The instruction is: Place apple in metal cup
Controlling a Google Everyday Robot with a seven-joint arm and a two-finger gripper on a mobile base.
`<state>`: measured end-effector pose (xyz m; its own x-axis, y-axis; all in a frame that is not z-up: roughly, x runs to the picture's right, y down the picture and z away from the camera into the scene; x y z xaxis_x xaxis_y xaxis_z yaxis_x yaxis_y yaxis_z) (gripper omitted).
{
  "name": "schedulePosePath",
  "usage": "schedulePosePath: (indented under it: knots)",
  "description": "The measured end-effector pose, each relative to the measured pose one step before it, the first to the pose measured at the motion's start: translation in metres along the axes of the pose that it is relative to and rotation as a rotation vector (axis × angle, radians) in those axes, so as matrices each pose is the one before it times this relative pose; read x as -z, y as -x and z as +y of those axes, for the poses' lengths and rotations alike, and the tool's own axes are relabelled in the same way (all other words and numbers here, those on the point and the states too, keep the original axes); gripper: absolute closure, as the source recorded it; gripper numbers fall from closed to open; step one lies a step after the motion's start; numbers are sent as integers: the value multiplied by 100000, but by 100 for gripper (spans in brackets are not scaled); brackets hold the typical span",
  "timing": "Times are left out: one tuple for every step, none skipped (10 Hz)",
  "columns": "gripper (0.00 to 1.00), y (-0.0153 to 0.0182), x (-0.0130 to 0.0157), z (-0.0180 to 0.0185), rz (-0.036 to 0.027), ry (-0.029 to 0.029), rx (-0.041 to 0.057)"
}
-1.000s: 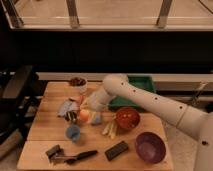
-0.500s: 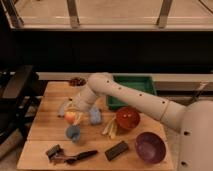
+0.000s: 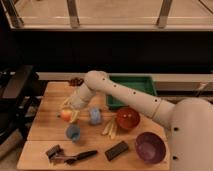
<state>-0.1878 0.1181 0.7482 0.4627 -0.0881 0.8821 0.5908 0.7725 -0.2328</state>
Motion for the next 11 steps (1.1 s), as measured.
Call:
schedulePosePath:
  knots:
    - [62,-228,-276,-289,-826,39,-214]
    - [60,-65,-374,-90,-917,288,-65]
    - [52,-136,-400,-90,-1160,61,-343]
    - [40,-161,-348,-57,-871,117,-534]
    - [33,-227,-117,22,-327,-48,-615]
    - [32,-247,81,49,-36,-279,-563]
    - [32,-338,221,54,157,-582,-820]
    - [32,-295,272,-14,209,-809,-922]
    - [32,-282,265,21,158,-654,-792]
    - [32,-284,208,65,158,-431,-740]
    - [32,-154,129,-23,109,-350,-419]
